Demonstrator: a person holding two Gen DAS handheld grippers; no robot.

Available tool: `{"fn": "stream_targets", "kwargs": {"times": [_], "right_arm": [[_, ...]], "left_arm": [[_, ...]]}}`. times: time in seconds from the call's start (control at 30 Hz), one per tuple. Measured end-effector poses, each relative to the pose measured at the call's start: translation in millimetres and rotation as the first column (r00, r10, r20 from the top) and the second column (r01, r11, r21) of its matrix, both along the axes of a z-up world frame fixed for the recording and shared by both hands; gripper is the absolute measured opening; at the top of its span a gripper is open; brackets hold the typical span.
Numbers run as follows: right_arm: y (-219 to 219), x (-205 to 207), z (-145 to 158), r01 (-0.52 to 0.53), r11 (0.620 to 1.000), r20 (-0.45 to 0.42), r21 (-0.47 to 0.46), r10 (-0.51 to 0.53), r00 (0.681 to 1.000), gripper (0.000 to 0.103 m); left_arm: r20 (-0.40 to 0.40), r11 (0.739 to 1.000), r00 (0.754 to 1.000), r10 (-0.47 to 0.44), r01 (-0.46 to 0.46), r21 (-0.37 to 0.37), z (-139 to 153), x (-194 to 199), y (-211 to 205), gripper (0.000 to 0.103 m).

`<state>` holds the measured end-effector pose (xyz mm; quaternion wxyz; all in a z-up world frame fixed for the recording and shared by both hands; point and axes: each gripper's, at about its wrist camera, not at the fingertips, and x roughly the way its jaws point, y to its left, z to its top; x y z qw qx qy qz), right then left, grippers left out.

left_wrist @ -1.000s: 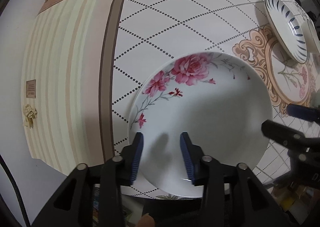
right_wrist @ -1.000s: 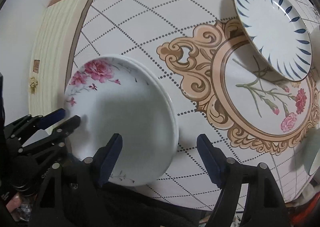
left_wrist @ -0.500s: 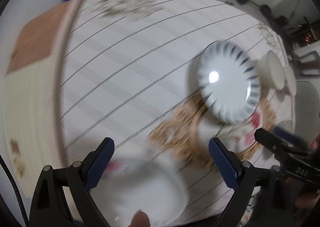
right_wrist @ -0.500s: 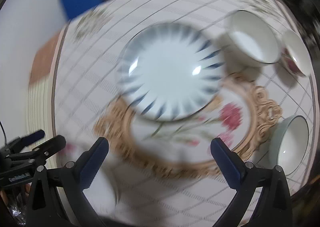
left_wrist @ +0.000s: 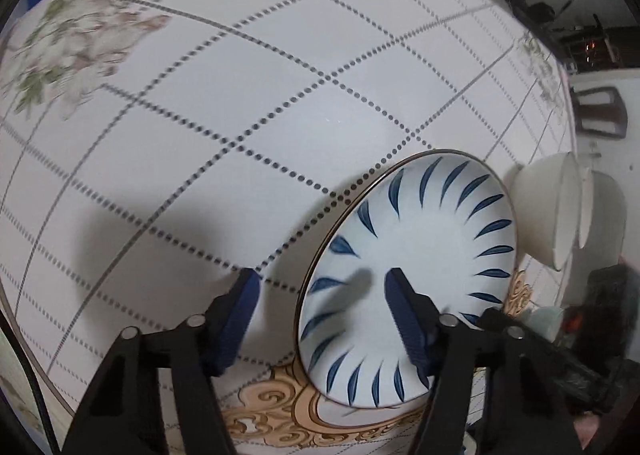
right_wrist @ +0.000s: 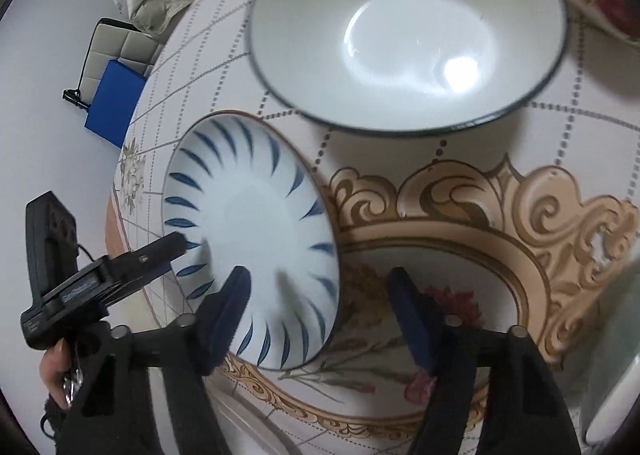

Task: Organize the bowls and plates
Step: 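Close the left tool on the blue-striped plate rim while the right tool grips it, then carry the blue-striped plate with both tools and lower it onto the pink-flower plate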

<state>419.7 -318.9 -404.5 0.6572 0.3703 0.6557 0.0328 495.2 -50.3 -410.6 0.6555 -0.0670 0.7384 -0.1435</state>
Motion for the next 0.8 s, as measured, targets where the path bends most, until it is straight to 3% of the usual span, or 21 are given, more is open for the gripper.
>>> {"fn": "stream_targets", "kwargs": {"times": [0.1,0.13,0.2,0.27,0.37,0.5,0.8], "right_arm": [[0,9,-4,-0.019,1.000,0.006,0.010,0.019,1.000,0.059],[-1,11,-5,-0.021,1.000,0.007,0.005,0.021,1.000,0.043],[3,16,-10,-0.054,0.998,-0.023,-0.008,0.054,0.998,0.026],[10,16,-7,-0.086,0.993,-0.018,-0.076,0.085,0.996,0.018],[10,12,-7,-0.088,0.992,-0.018,-0.087,0.087,0.996,0.016],[11,8,-3,-0.102,0.992,-0.008,-0.078,0.101,0.995,0.015],[14,-3,33,-0.168,0.980,0.056,-0.111,0.175,0.983,0.014]], "left_arm": [[0.023,0.998,0.998,-0.065,0.065,0.021,2,4,-14,0.049],[0.024,0.996,0.996,-0.088,0.087,0.029,3,3,-18,0.037],[0.043,0.989,0.990,-0.131,0.127,0.077,5,0,-25,0.035],[0.054,0.987,0.990,-0.134,0.128,0.093,7,-3,-24,0.029],[0.059,0.991,0.993,-0.104,0.098,0.088,12,-9,-14,0.021],[0.085,0.988,0.991,-0.104,0.093,0.119,21,-26,-10,0.020],[0.153,0.996,0.988,-0.026,0.013,0.083,65,-76,19,0.018]]}}
